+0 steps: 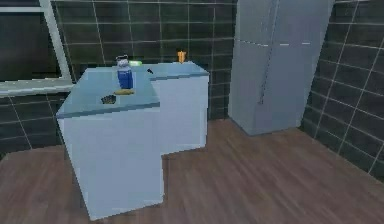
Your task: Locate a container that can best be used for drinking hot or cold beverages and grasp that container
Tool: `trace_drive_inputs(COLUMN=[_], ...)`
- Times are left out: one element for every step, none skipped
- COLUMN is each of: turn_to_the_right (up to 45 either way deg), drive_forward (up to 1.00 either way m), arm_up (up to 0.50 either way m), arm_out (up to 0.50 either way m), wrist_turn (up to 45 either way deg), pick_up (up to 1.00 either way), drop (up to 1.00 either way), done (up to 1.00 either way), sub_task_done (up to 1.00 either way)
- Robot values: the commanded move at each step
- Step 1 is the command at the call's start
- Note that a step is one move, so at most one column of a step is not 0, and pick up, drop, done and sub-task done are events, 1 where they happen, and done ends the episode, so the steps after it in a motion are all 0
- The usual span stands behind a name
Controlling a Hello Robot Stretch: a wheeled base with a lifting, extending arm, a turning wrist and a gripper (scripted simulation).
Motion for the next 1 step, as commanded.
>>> trace_drive_inputs(turn_to_the_right=[0.0], drive_forward=[1.0], arm_up=[0.0], arm_out=[0.0], wrist_turn=[0.0], pick_up=[0.0], drop=[0.0], done=[0.0], sub_task_done=[0.0])
